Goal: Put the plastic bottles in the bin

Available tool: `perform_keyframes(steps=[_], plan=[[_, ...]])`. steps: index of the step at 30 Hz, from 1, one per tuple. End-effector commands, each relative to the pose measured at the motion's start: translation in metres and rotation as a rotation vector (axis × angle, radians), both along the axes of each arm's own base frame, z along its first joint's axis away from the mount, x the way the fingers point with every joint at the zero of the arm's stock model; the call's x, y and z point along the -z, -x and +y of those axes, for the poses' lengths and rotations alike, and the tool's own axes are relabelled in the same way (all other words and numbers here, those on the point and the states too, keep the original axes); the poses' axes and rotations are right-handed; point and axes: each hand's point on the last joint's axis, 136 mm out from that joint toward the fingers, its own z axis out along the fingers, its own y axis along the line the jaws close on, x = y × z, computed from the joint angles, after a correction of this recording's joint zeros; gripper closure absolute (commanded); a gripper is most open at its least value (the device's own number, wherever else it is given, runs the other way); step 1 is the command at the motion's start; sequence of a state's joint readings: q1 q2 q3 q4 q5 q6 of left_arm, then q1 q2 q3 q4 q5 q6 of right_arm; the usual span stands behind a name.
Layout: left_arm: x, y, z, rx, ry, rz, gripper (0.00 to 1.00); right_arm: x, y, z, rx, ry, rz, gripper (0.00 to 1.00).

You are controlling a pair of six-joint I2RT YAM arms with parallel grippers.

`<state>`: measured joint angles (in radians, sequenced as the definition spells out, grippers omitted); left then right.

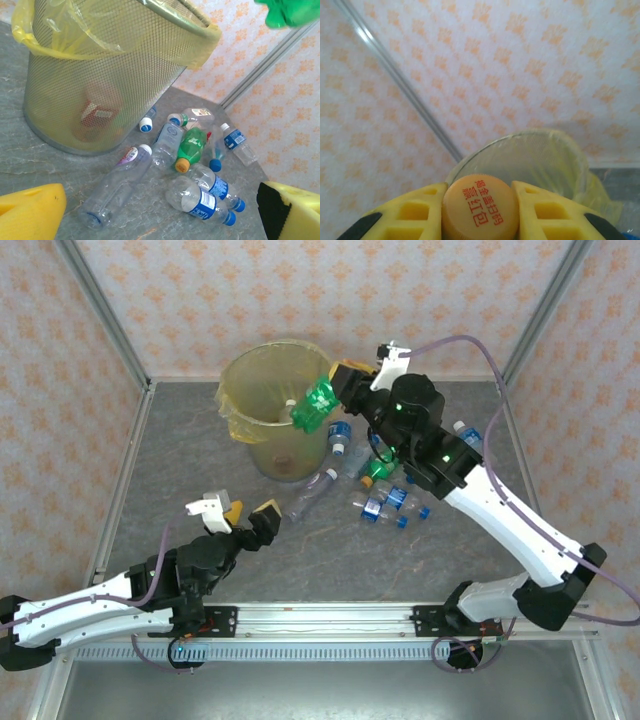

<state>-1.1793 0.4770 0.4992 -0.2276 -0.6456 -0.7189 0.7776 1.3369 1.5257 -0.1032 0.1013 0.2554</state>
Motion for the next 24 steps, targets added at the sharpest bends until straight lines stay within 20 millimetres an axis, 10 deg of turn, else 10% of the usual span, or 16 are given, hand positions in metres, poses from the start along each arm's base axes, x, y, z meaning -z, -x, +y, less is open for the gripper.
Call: perform_keyframes(steps=[1, 12, 24], plan=[[0.0, 0.001, 0.012, -0.044, 0.0, 0.013, 0.01, -0.024, -0.024, -0.009, 0.138, 0.017, -0.088, 0.71], [0.004, 0.005, 0.072, -0.276, 0.024, 0.066, 0.01, 0.03, -0.091, 0.038, 0.21, 0.255, -0.018, 0.72], [0.005, 0.011, 0.096, -0.326, 0.054, 0.064, 0.01, 0.091, -0.108, 0.108, -0.037, 0.287, 0.099, 0.74]])
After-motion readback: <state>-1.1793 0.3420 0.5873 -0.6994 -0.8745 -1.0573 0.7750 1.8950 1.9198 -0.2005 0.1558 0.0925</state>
